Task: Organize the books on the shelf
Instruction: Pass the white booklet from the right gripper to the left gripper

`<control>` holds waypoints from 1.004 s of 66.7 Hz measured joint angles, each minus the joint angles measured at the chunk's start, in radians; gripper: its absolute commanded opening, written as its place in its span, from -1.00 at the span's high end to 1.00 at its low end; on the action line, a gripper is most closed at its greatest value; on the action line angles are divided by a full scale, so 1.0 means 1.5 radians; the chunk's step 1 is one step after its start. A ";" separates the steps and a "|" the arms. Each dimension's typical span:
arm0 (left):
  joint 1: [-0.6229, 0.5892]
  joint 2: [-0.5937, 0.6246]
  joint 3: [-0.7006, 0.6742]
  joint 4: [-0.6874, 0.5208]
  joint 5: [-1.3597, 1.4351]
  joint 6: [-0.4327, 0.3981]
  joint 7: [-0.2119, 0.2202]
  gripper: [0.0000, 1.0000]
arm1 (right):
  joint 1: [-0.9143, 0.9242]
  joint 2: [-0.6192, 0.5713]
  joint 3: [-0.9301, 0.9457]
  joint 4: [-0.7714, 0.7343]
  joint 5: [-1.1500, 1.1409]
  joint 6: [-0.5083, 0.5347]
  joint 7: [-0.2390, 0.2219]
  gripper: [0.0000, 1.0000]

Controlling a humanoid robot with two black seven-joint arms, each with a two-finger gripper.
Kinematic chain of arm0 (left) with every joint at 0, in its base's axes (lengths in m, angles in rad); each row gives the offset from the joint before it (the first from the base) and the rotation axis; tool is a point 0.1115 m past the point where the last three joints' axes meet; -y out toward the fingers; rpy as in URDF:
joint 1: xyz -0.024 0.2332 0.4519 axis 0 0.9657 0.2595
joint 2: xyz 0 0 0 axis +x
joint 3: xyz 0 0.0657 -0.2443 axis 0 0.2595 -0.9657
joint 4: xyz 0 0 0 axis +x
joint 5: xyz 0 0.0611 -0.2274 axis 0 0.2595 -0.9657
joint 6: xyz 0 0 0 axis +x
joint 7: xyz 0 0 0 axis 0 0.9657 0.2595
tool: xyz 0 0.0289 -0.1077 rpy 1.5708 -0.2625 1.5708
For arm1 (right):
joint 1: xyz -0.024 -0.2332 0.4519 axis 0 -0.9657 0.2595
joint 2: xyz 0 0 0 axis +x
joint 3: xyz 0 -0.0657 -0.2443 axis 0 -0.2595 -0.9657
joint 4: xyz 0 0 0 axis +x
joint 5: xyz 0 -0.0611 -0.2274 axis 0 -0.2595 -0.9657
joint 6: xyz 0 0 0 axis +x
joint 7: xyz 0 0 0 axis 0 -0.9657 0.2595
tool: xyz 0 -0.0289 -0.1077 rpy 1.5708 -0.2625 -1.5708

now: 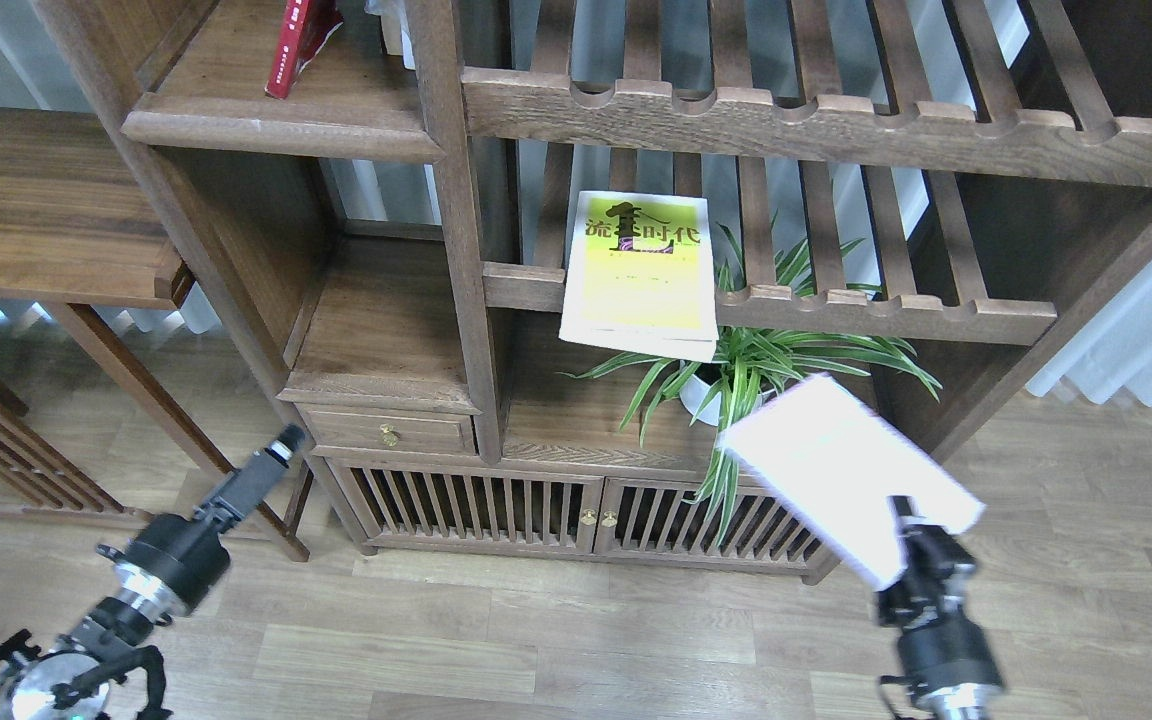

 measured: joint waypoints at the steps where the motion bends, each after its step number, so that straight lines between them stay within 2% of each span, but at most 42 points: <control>1: 0.000 -0.002 0.003 0.000 -0.011 0.000 0.009 -1.00 | 0.003 0.000 -0.007 -0.001 0.000 0.000 -0.001 0.90; 4: 0.001 -0.010 0.014 -0.004 -0.060 0.000 0.050 -1.00 | 0.014 -0.001 -0.034 -0.004 -0.001 0.000 -0.003 0.90; 10: 0.004 -0.018 0.030 -0.016 -0.149 0.000 0.111 -1.00 | 0.032 -0.001 -0.082 -0.006 -0.001 0.000 -0.007 0.90; 15: 0.005 -0.027 0.044 -0.025 -0.207 0.000 0.131 -1.00 | 0.044 0.000 -0.115 -0.006 -0.001 0.000 -0.007 0.89; 44: 0.016 -0.137 0.122 -0.040 -0.264 0.000 0.140 -1.00 | 0.077 0.019 -0.236 -0.007 -0.002 0.000 -0.010 0.89; 67: 0.013 -0.200 0.133 0.003 -0.259 0.000 0.140 -0.97 | 0.066 0.029 -0.261 -0.007 -0.021 0.000 -0.011 0.89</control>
